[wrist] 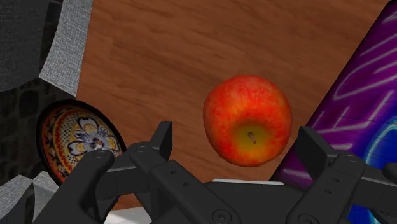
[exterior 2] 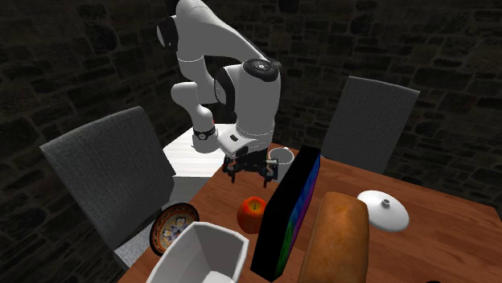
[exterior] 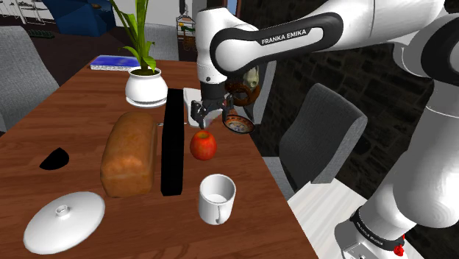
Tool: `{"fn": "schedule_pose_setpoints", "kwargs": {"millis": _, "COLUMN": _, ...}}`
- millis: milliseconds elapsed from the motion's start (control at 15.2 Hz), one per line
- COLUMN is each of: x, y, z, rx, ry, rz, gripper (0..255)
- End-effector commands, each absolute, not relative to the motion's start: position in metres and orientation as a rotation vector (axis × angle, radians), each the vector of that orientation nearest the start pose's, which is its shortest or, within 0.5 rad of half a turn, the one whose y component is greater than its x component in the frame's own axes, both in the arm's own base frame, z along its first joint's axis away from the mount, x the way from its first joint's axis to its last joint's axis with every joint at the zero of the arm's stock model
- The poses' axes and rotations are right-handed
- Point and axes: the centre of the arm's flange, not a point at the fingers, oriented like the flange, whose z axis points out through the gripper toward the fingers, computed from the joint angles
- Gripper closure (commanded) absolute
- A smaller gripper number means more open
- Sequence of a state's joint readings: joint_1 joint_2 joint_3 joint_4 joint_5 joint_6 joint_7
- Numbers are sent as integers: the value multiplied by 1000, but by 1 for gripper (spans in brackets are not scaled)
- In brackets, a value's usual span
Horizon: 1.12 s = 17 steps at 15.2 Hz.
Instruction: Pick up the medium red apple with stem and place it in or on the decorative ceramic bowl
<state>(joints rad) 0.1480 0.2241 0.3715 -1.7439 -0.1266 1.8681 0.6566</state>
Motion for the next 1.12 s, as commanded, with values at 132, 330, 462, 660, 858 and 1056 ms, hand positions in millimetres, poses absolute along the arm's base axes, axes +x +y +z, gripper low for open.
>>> {"fn": "schedule_pose_setpoints", "kwargs": {"millis": 132, "x": 572, "y": 307, "z": 430, "rx": -3218, "ry": 198, "rz": 54, "gripper": 0}}
{"fn": "schedule_pose_setpoints", "kwargs": {"millis": 330, "x": 572, "y": 306, "z": 415, "rx": -3218, "ry": 198, "rz": 54, "gripper": 0}}
{"fn": "schedule_pose_setpoints", "kwargs": {"millis": 462, "x": 571, "y": 305, "z": 404, "rx": -3218, "ry": 198, "rz": 54, "gripper": 0}}
{"fn": "schedule_pose_setpoints", "kwargs": {"millis": 660, "x": 571, "y": 304, "z": 396, "rx": -3218, "ry": 198, "rz": 54, "gripper": 0}}
{"fn": "schedule_pose_setpoints", "kwargs": {"millis": 858, "x": 571, "y": 304, "z": 396, "rx": -3218, "ry": 198, "rz": 54, "gripper": 0}}
{"fn": "schedule_pose_setpoints", "kwargs": {"millis": 1056, "x": 571, "y": 304, "z": 396, "rx": -3218, "ry": 198, "rz": 54, "gripper": 0}}
